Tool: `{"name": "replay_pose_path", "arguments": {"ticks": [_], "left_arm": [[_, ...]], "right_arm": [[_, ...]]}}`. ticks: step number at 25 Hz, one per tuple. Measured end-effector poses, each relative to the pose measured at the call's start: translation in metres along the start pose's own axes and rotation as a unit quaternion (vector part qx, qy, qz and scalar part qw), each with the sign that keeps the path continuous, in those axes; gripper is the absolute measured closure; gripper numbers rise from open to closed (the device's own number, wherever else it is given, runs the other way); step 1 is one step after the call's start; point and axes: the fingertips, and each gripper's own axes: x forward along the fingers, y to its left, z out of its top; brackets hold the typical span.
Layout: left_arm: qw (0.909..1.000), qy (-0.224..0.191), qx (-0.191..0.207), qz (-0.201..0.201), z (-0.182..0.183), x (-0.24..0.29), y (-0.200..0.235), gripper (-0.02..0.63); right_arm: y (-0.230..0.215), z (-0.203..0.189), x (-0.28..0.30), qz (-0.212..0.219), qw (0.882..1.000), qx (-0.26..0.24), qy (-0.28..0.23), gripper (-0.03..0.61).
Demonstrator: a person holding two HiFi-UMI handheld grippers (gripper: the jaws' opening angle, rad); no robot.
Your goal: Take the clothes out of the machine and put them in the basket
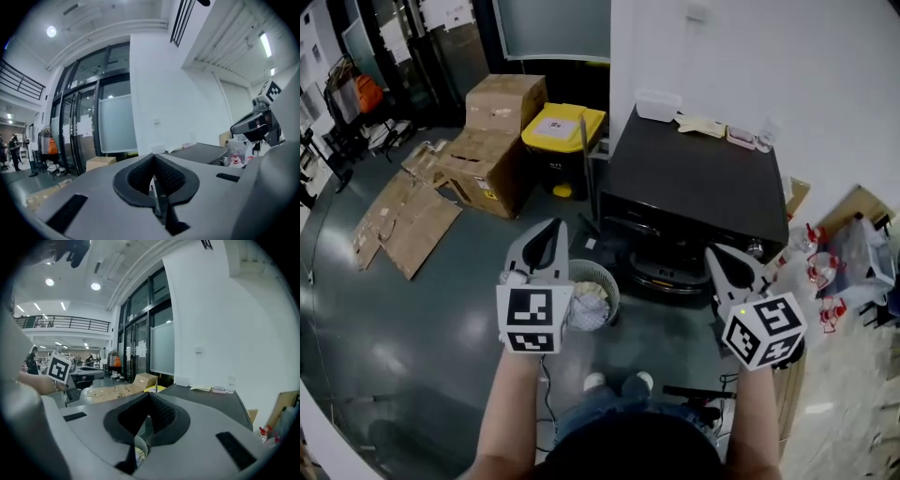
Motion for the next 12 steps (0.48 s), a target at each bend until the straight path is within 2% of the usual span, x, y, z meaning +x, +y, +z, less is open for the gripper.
{"name": "replay_pose_path", "arguments": {"ticks": [4,7,9,12], "left_arm": [[0.9992,-0.037,0.009,-0.011,0.023,0.002,-0.007,0.611],[0.9974,-0.064,-0.007,-0.030,0.042,0.004,-0.012,0.611],[0.9965,-0.073,-0.014,-0.039,0.052,0.006,-0.014,0.611],[0.9964,-0.077,-0.003,-0.037,0.062,0.009,-0.015,0.611]], "right_arm": [[-0.012,0.015,-0.016,-0.023,0.999,-0.035,-0.022,0.577],[-0.021,0.031,-0.023,-0.037,0.997,-0.053,-0.045,0.577],[-0.025,0.041,-0.026,-0.041,0.996,-0.055,-0.061,0.577],[-0.026,0.052,-0.027,-0.039,0.995,-0.063,-0.074,0.577]]}}
